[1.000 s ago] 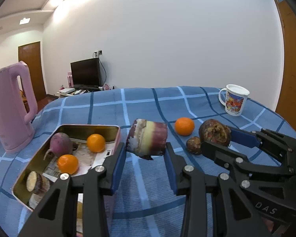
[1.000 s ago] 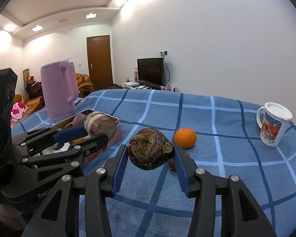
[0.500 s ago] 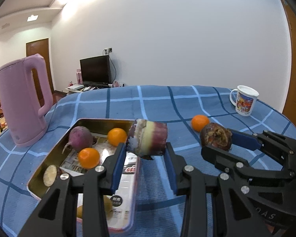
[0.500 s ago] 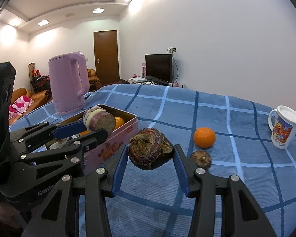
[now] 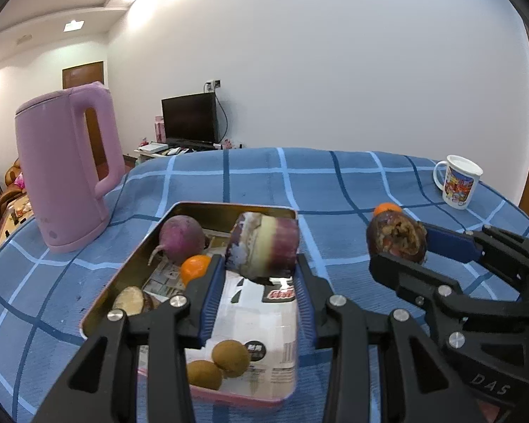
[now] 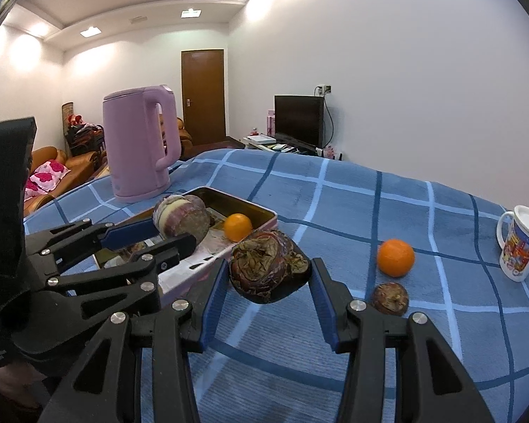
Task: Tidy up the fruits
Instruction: 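Carry the cut taro piece and taro corm over the tin box with both grippers, then open both grippers to drop the taro piece and corm into the tin box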
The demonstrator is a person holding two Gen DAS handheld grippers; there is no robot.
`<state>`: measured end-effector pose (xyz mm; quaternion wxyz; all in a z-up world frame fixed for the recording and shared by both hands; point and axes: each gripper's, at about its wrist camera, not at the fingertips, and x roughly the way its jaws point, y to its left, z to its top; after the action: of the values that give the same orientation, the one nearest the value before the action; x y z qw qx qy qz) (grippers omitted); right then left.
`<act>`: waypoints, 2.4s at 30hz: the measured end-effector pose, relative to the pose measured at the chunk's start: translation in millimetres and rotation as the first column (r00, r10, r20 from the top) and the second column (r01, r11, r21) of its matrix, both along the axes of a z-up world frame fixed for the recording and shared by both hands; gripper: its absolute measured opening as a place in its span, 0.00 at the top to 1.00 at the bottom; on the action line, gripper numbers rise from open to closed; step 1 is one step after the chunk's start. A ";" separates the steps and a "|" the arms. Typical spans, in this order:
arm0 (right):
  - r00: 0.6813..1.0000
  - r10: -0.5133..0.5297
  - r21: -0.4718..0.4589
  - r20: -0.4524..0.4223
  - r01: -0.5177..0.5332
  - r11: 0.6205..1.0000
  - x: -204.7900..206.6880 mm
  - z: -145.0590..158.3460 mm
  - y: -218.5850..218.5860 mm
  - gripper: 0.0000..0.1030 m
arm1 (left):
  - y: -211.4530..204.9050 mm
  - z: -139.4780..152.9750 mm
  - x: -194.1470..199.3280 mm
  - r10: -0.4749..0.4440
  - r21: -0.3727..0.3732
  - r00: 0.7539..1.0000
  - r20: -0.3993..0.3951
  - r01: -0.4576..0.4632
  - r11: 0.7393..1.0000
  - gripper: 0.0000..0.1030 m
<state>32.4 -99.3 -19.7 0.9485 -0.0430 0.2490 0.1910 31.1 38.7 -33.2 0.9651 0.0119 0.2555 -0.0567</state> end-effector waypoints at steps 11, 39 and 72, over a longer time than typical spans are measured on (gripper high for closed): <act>0.999 0.037 -0.021 0.003 -0.037 0.999 7.1 5.9 25.1 0.53 | 23.4 -2.3 4.5 0.049 -0.019 0.998 -0.027 -0.049 0.999 0.61; 0.994 0.104 -0.027 -0.044 -0.105 0.994 22.9 -1.1 67.7 0.53 | 74.5 -7.9 10.7 0.146 -0.031 0.987 -0.071 -0.148 0.988 0.61; 0.974 0.170 -0.034 -0.151 -0.177 0.984 23.3 -16.2 78.9 0.39 | 86.7 -6.7 5.6 0.200 0.017 0.975 -0.095 -0.199 0.980 0.25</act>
<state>55.7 -20.4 -35.9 0.9059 -0.0728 0.3181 0.2698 36.7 125.3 -39.9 0.9523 -0.0130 0.3020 0.0410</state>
